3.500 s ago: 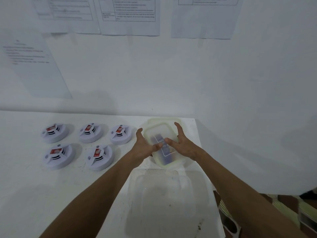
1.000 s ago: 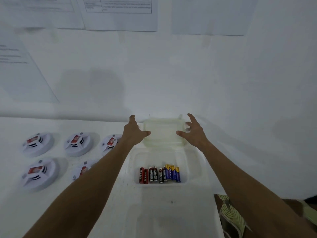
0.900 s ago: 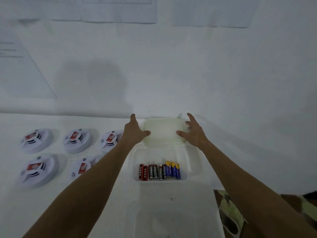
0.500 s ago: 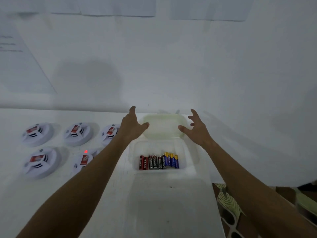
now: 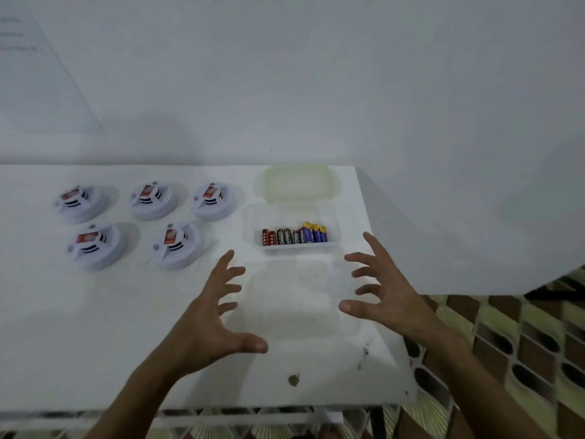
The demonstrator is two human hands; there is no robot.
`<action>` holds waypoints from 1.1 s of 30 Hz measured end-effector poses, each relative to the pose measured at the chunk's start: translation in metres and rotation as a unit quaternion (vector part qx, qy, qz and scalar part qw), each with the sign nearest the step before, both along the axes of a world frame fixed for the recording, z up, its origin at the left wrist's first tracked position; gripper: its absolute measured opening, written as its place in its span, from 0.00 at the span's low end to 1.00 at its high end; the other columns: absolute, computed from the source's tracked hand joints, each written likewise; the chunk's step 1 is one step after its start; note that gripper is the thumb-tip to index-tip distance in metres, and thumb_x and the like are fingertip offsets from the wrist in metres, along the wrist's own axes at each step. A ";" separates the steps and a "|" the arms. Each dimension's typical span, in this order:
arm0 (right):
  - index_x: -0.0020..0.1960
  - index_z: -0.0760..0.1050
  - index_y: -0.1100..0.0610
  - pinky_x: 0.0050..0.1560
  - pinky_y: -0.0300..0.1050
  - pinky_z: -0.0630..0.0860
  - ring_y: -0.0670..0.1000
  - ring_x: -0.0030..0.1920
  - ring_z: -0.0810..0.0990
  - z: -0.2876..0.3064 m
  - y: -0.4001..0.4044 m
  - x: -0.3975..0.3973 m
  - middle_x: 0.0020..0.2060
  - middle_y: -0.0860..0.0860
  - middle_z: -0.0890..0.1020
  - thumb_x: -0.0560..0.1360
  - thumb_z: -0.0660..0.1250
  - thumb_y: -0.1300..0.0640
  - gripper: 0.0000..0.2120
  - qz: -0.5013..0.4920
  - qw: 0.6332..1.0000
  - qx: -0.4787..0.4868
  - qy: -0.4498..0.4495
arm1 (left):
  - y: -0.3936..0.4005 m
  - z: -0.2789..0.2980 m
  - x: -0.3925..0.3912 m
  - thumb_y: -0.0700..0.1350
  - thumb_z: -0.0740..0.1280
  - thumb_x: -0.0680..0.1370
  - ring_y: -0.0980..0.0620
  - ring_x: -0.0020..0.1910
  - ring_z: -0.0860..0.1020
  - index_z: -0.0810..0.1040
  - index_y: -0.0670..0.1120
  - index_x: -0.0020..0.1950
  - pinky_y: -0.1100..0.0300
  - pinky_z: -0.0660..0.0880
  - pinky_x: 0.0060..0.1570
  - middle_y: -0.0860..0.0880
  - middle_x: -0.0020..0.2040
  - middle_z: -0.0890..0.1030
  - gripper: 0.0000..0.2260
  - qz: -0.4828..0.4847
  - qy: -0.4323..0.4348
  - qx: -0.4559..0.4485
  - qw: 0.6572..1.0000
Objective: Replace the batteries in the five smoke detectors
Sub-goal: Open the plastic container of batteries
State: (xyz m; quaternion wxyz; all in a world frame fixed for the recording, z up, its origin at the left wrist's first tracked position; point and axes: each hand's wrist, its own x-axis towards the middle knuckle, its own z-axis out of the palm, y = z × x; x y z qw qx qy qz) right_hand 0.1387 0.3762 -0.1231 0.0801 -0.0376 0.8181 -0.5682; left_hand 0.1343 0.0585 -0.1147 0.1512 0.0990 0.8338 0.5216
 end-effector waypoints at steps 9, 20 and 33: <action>0.74 0.45 0.29 0.62 0.31 0.71 0.35 0.67 0.69 -0.025 -0.015 0.026 0.71 0.32 0.64 0.57 0.85 0.51 0.63 0.021 1.000 -0.008 -0.021 | 0.019 -0.032 0.016 0.52 0.82 0.59 0.62 0.64 0.72 0.45 0.68 0.75 0.66 0.74 0.59 0.67 0.69 0.66 0.57 0.037 -0.005 0.057 0.998; 0.72 0.45 0.30 0.51 0.26 0.74 0.34 0.61 0.73 -0.035 -0.031 -0.003 0.68 0.41 0.69 0.60 0.84 0.60 0.61 -0.053 0.997 -0.046 0.025 | 0.022 -0.031 -0.022 0.42 0.81 0.63 0.58 0.63 0.74 0.46 0.65 0.74 0.56 0.76 0.60 0.67 0.65 0.68 0.55 0.052 0.014 0.089 0.995; 0.72 0.47 0.35 0.51 0.27 0.75 0.40 0.62 0.74 -0.027 -0.024 -0.025 0.66 0.38 0.70 0.62 0.82 0.65 0.58 -0.050 0.998 -0.043 0.024 | 0.034 -0.036 -0.041 0.44 0.81 0.64 0.58 0.63 0.74 0.45 0.60 0.77 0.70 0.76 0.49 0.61 0.67 0.69 0.55 0.079 0.011 0.068 0.995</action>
